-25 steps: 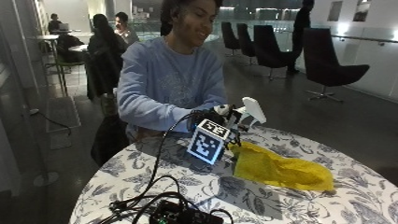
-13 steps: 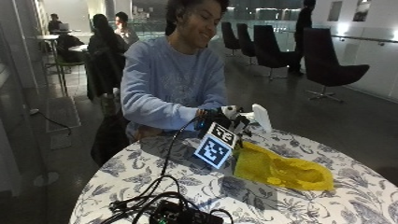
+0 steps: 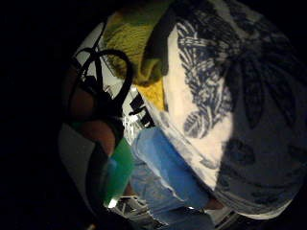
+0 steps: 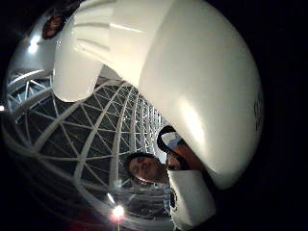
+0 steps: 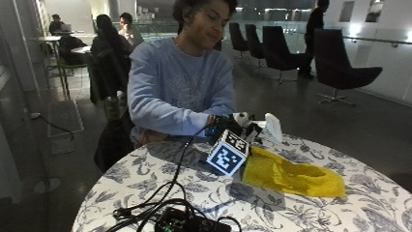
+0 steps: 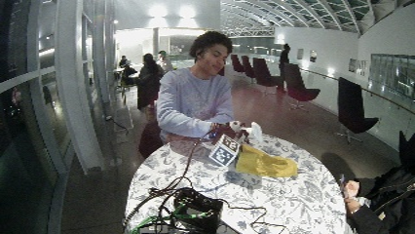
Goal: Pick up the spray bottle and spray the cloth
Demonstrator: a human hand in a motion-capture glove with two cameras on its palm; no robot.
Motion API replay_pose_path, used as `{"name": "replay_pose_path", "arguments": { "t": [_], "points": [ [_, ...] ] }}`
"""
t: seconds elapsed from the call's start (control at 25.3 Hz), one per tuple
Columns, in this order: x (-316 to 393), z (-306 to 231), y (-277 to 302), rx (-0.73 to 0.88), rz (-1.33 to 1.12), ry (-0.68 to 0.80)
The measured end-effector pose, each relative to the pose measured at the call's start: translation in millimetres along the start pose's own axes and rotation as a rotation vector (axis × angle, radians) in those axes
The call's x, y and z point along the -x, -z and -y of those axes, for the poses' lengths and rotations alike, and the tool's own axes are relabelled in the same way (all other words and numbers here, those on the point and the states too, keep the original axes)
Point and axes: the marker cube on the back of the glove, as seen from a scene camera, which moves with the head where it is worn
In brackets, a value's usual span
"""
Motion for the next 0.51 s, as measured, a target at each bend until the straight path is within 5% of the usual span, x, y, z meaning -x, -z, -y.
{"name": "replay_pose_path", "arguments": {
  "t": [0.51],
  "points": [
    [3.2, 1.7, -2.2, -0.002, -0.006, -0.005]
  ]
}}
